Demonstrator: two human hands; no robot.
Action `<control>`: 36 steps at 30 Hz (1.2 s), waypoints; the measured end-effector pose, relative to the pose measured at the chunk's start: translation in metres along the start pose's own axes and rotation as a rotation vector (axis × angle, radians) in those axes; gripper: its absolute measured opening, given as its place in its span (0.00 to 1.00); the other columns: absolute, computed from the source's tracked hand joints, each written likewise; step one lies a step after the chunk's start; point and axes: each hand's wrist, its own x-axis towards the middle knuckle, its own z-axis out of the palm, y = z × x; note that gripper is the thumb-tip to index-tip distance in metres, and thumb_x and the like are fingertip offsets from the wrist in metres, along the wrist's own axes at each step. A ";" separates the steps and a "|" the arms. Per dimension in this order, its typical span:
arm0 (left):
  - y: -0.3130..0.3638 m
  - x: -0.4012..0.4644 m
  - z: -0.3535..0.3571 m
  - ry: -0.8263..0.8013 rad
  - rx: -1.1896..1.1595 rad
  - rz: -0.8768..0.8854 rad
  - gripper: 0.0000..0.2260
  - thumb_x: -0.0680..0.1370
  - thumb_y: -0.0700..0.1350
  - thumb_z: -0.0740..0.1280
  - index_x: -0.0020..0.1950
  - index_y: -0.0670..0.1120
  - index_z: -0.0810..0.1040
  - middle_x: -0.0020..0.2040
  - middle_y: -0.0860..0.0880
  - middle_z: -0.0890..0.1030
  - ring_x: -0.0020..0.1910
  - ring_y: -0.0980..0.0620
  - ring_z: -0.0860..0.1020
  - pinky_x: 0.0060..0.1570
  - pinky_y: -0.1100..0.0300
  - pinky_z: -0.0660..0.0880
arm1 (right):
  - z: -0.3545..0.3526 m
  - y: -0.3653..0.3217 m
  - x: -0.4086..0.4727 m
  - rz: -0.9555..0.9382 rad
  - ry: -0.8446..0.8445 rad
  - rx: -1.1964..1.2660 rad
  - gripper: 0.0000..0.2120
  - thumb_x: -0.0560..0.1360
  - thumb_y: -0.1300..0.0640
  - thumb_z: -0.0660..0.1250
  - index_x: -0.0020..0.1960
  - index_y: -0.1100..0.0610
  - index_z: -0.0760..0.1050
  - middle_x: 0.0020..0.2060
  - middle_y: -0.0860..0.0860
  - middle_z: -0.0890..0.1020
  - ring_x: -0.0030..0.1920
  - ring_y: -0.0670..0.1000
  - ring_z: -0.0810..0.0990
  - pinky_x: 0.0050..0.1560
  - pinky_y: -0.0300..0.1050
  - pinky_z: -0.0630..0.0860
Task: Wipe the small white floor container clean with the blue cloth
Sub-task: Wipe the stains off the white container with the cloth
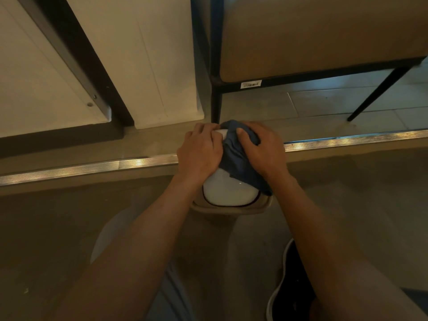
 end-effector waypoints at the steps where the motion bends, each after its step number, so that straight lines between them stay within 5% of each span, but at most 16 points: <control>1: 0.000 -0.001 0.001 0.019 0.005 0.004 0.18 0.85 0.50 0.52 0.71 0.50 0.72 0.68 0.48 0.73 0.63 0.46 0.73 0.58 0.51 0.70 | 0.000 -0.001 -0.004 0.022 0.030 0.018 0.15 0.82 0.46 0.62 0.60 0.54 0.78 0.53 0.52 0.82 0.52 0.46 0.77 0.56 0.43 0.74; 8: -0.002 -0.004 0.004 0.072 -0.019 0.029 0.19 0.85 0.50 0.52 0.71 0.49 0.75 0.68 0.48 0.76 0.61 0.47 0.75 0.59 0.53 0.72 | 0.007 -0.002 -0.019 0.445 0.163 0.258 0.23 0.78 0.36 0.58 0.66 0.48 0.74 0.60 0.48 0.79 0.60 0.48 0.77 0.63 0.52 0.75; 14: 0.000 -0.006 0.004 0.081 -0.022 0.035 0.20 0.84 0.51 0.51 0.70 0.48 0.75 0.67 0.48 0.76 0.62 0.47 0.75 0.60 0.52 0.73 | 0.006 -0.013 0.009 0.432 0.018 -0.027 0.23 0.79 0.40 0.53 0.54 0.55 0.77 0.49 0.55 0.80 0.49 0.55 0.78 0.50 0.50 0.71; 16: -0.001 -0.005 0.004 0.089 -0.026 0.034 0.19 0.84 0.51 0.52 0.70 0.49 0.75 0.67 0.48 0.77 0.62 0.47 0.76 0.59 0.55 0.71 | 0.010 -0.016 0.014 0.300 -0.001 -0.113 0.22 0.79 0.41 0.53 0.52 0.56 0.78 0.47 0.56 0.81 0.48 0.57 0.79 0.51 0.53 0.75; 21: 0.000 -0.006 0.005 0.096 -0.010 0.002 0.17 0.85 0.49 0.53 0.70 0.50 0.75 0.67 0.48 0.76 0.61 0.47 0.75 0.57 0.54 0.70 | 0.000 -0.009 -0.007 -0.080 0.015 -0.098 0.15 0.82 0.49 0.61 0.63 0.54 0.77 0.59 0.53 0.81 0.58 0.47 0.73 0.59 0.40 0.66; 28: 0.000 -0.008 0.005 0.097 -0.009 0.006 0.17 0.85 0.49 0.53 0.70 0.49 0.74 0.68 0.47 0.75 0.62 0.46 0.74 0.58 0.54 0.71 | 0.006 -0.003 -0.029 0.387 0.136 0.293 0.22 0.82 0.39 0.56 0.69 0.49 0.70 0.63 0.50 0.77 0.63 0.48 0.76 0.65 0.51 0.74; 36: -0.001 -0.006 0.004 0.083 -0.036 0.027 0.19 0.84 0.50 0.52 0.70 0.49 0.75 0.67 0.47 0.76 0.62 0.46 0.75 0.60 0.50 0.73 | -0.001 -0.017 0.024 0.188 -0.197 -0.232 0.21 0.83 0.45 0.51 0.58 0.58 0.76 0.53 0.58 0.79 0.51 0.56 0.77 0.53 0.50 0.71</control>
